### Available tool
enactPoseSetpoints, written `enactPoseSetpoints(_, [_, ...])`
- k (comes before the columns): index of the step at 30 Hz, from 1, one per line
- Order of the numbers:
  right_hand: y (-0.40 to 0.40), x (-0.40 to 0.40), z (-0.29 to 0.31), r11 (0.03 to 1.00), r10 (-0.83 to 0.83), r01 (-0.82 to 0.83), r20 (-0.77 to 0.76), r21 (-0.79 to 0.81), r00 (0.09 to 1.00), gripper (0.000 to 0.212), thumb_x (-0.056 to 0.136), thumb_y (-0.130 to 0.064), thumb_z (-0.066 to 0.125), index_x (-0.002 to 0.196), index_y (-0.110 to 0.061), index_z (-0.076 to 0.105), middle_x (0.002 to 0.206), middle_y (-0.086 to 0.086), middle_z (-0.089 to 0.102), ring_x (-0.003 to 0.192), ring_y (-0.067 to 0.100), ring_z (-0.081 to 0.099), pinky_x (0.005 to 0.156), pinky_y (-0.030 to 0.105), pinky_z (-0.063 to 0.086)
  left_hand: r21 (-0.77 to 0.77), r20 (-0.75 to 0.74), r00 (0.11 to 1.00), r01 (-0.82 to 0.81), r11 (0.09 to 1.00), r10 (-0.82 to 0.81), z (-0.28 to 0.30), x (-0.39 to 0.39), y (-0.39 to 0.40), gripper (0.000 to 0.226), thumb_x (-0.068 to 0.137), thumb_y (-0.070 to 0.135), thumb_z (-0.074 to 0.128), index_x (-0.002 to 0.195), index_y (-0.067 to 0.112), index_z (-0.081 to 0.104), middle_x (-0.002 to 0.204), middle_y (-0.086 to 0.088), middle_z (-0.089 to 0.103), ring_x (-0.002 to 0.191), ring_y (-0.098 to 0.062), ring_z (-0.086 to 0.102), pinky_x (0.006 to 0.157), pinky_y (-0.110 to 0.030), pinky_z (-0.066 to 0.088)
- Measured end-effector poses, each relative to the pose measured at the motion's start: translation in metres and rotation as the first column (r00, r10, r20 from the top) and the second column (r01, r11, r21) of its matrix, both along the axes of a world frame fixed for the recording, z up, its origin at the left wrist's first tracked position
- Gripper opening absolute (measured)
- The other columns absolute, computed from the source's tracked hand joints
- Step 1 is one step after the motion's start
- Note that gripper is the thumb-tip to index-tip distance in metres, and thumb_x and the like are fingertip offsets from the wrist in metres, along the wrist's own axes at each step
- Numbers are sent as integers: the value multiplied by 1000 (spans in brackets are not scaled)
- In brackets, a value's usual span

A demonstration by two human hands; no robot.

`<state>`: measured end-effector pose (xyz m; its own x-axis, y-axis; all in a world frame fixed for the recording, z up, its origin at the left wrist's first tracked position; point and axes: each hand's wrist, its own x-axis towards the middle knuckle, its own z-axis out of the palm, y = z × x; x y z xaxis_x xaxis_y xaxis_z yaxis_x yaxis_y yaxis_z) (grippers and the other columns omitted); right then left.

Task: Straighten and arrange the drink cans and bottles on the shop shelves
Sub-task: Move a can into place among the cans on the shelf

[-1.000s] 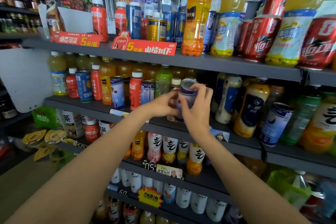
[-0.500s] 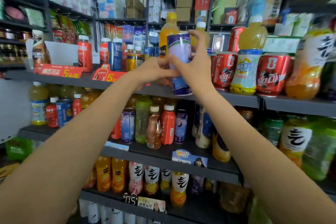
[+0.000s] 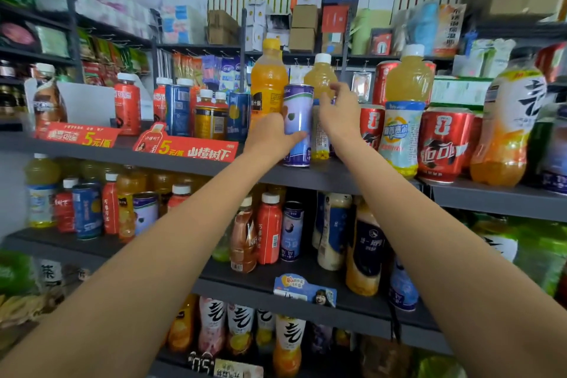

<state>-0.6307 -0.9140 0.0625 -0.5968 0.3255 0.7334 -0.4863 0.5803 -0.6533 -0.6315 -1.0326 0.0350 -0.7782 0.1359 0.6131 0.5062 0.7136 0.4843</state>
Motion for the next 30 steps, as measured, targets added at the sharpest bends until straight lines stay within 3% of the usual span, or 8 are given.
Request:
enactPoseSetpoints(5, [6, -22, 0, 991, -104, 93, 120, 95, 987, 61, 90, -8, 53, 141, 3, 21, 138, 25, 35, 123, 35, 41, 98, 37, 37, -30, -126, 991, -49, 998, 45, -6, -2, 2, 45, 83, 43, 64, 101, 3, 56, 101, -11, 61, 95, -27, 57, 69, -32, 42])
enactPoseSetpoints(10, [5, -35, 13, 989, -94, 72, 186, 126, 978, 70, 88, -12, 59, 141, -2, 15, 122, 21, 53, 108, 32, 55, 79, 33, 42, -63, -190, 979, -89, 994, 75, -9, -5, -1, 49, 81, 48, 64, 98, 3, 54, 100, -12, 61, 91, -26, 58, 65, -30, 39])
enactPoseSetpoints(14, [6, -37, 21, 996, -81, 71, 197, 59, 977, 62, 87, -11, 61, 136, -2, 24, 120, 17, 56, 108, 29, 55, 76, 29, 40, -78, -195, 979, -84, 993, 67, -8, -4, -2, 48, 81, 48, 64, 95, 3, 52, 98, -12, 61, 89, -26, 57, 64, -29, 36])
enactPoseSetpoints(19, [6, -22, 35, 990, 111, -106, 56, -93, 992, 68, 85, -3, 62, 141, -9, 23, 126, 11, 54, 108, 20, 54, 80, 16, 45, -87, -201, 978, -68, 994, 50, -8, -2, -3, 48, 82, 45, 63, 100, 3, 52, 102, -12, 61, 93, -24, 57, 66, -27, 37])
enactPoseSetpoints(23, [3, 9, 59, 995, 37, -51, -160, -84, 986, 84, 80, -1, 67, 145, -17, 17, 132, 12, 42, 110, 17, 48, 95, 24, 43, -138, -192, 980, -82, 987, 54, -6, -4, 1, 51, 84, 46, 61, 105, 0, 52, 102, -14, 60, 94, -29, 57, 77, -35, 44])
enactPoseSetpoints(25, [2, 25, 68, 996, 11, -31, -236, -82, 972, 84, 79, -3, 68, 144, -21, 19, 129, 13, 35, 106, 16, 43, 95, 24, 41, -145, -162, 984, -94, 985, 70, -3, -7, 6, 51, 85, 45, 61, 105, -1, 51, 100, -15, 60, 92, -28, 57, 72, -33, 43])
enactPoseSetpoints(27, [2, 37, 72, 999, -1, -12, -251, -51, 968, 81, 80, -7, 68, 144, -23, 21, 127, 14, 33, 109, 21, 43, 97, 28, 40, -139, -115, 991, -90, 986, 75, -2, -11, 14, 48, 86, 42, 60, 105, -1, 50, 99, -15, 59, 92, -27, 56, 67, -29, 38])
enactPoseSetpoints(30, [5, 47, 66, 1000, -3, 0, -207, -16, 978, 77, 80, -13, 68, 143, -21, 25, 130, 14, 33, 110, 20, 40, 93, 20, 34, -102, -13, 999, -51, 993, 50, 0, -21, 27, 42, 88, 37, 60, 107, 1, 48, 101, -16, 56, 99, -29, 56, 70, -30, 38])
